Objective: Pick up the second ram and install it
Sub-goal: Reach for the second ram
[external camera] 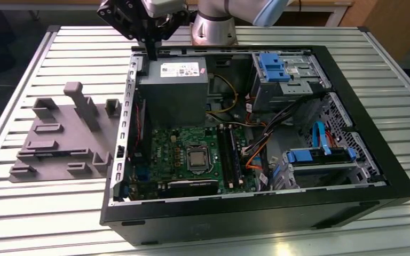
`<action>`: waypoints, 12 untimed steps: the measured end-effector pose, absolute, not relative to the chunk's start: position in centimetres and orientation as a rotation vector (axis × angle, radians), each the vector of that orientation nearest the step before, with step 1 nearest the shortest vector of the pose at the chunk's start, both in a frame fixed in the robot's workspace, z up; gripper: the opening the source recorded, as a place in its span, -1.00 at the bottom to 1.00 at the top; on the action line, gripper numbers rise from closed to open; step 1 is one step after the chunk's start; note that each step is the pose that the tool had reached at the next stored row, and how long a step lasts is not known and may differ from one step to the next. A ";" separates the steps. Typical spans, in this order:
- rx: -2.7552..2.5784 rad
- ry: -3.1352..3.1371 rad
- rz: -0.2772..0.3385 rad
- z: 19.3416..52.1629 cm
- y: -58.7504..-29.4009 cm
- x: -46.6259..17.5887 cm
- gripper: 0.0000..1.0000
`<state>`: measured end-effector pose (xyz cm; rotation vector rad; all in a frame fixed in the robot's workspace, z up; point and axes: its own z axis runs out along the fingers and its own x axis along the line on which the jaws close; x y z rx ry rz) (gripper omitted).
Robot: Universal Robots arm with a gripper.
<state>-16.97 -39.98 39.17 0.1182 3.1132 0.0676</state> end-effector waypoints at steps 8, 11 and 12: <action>0.117 3.113 0.067 39.1 -40.8 -18.8 -0.79; 0.117 3.113 0.068 39.1 -41.2 -19.6 -0.79; 0.117 3.113 0.068 39.1 -41.2 -19.9 -0.79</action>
